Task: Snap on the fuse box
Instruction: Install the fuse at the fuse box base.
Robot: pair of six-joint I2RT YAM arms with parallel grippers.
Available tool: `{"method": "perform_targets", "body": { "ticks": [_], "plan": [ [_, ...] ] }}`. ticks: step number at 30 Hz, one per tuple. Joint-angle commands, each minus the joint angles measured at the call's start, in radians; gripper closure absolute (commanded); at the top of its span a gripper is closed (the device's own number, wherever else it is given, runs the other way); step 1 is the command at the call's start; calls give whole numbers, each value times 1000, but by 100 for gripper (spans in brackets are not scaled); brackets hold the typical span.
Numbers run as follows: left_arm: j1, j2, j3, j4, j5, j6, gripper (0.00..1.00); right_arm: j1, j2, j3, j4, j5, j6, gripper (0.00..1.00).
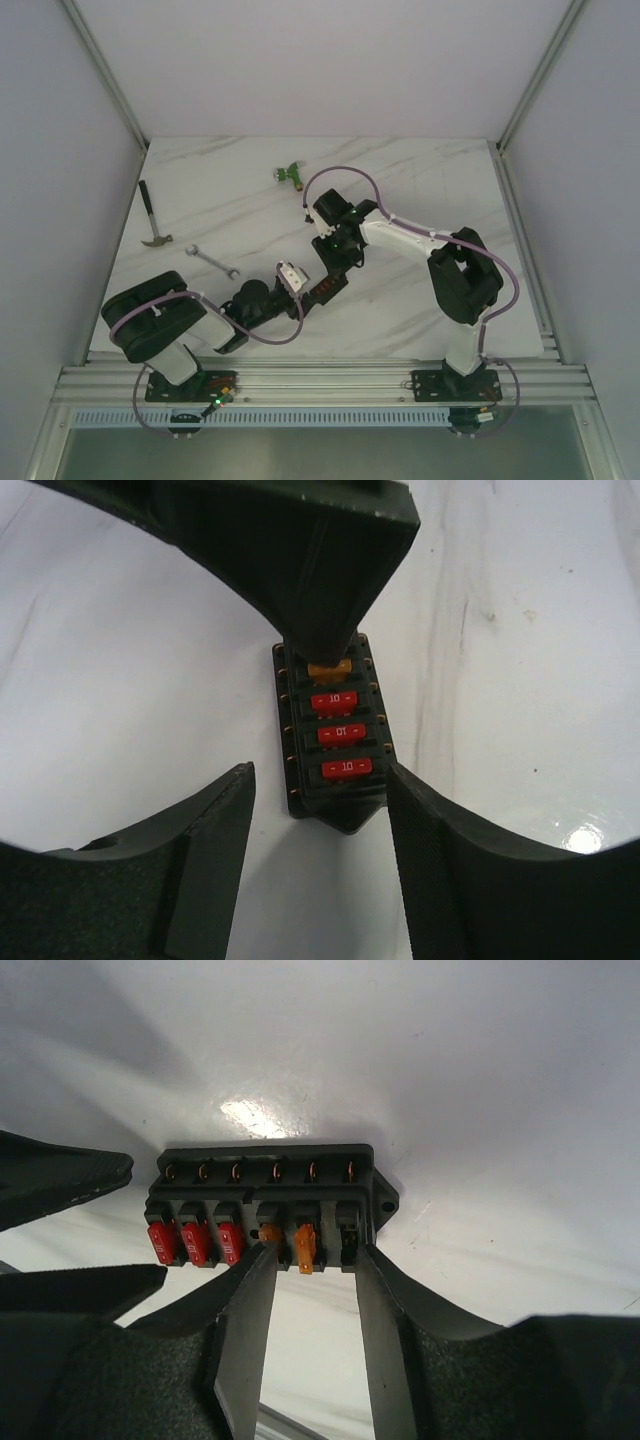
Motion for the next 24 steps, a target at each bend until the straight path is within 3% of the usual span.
{"method": "perform_targets", "body": {
  "ticks": [1,9,24],
  "plan": [
    [-5,1,1,90,45,-17,34,5,-11,15,-11,-6,18,55],
    [-36,43,28,99,-20,-43,28,5,-15,17,-5,-2,22,55],
    [-54,121,74,104,-49,-23,40,4,-27,8,-4,10,25,55]
  ]
}}
